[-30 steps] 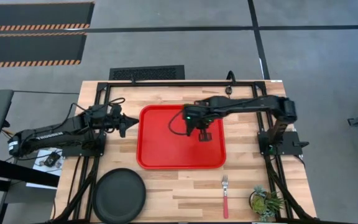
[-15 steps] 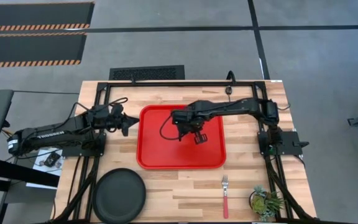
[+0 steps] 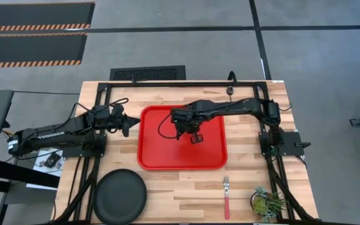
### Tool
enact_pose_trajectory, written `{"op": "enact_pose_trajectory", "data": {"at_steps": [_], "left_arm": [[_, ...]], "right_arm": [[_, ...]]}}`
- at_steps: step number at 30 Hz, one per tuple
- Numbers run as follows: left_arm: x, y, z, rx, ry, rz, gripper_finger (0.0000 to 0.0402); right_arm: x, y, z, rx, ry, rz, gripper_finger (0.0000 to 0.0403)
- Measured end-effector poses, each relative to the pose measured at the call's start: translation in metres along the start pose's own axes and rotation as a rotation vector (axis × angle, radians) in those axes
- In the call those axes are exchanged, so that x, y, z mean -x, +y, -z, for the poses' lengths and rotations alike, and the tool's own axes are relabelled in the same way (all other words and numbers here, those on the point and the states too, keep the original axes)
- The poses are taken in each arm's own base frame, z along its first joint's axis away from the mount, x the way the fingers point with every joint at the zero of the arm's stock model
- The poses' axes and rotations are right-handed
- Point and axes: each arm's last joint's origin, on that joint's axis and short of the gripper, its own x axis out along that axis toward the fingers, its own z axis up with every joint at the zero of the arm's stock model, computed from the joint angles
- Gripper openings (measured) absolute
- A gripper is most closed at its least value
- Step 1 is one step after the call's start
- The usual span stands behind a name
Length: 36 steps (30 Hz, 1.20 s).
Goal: Pick and place plate/cup/fork/spoon on tray
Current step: Put the glass cup at the top left of the red tray
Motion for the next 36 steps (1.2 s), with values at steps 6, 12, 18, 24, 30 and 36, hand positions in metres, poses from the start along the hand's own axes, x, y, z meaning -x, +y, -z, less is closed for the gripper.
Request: {"op": "enact_pose_trajectory", "data": {"at_steps": [6, 12, 18, 24, 30, 36], "left_arm": [[-0.001, -0.001, 0.000, 0.016, 0.007, 0.013, 0.0000], [-0.011, -0.005, -0.006, 0.012, -0.012, 0.071, 0.0000], [-0.028, -0.021, -0.027, -0.060, 0.018, 0.088, 0.0000], [-0.051, -0.049, -0.054, -0.193, 0.054, 0.119, 0.0000], [-0.086, -0.068, -0.075, -0.271, 0.203, 0.138, 0.0000], [-0.124, -0.087, -0.089, -0.373, 0.300, 0.172, 0.0000]], "right_arm": [[0.033, -0.009, -0.005, -0.018, -0.074, 0.030, 0.0134], [0.089, -0.022, 0.025, -0.191, -0.247, 0.020, 0.0088], [0.101, -0.021, 0.072, -0.348, -0.494, 0.040, 0.0012], [0.082, -0.002, 0.113, -0.569, -0.740, 0.039, 0.0011], [0.068, 0.016, 0.141, -0.744, -0.820, 0.031, 0.0014], [0.074, 0.026, 0.155, -0.764, -0.831, 0.077, 0.0015]]}}
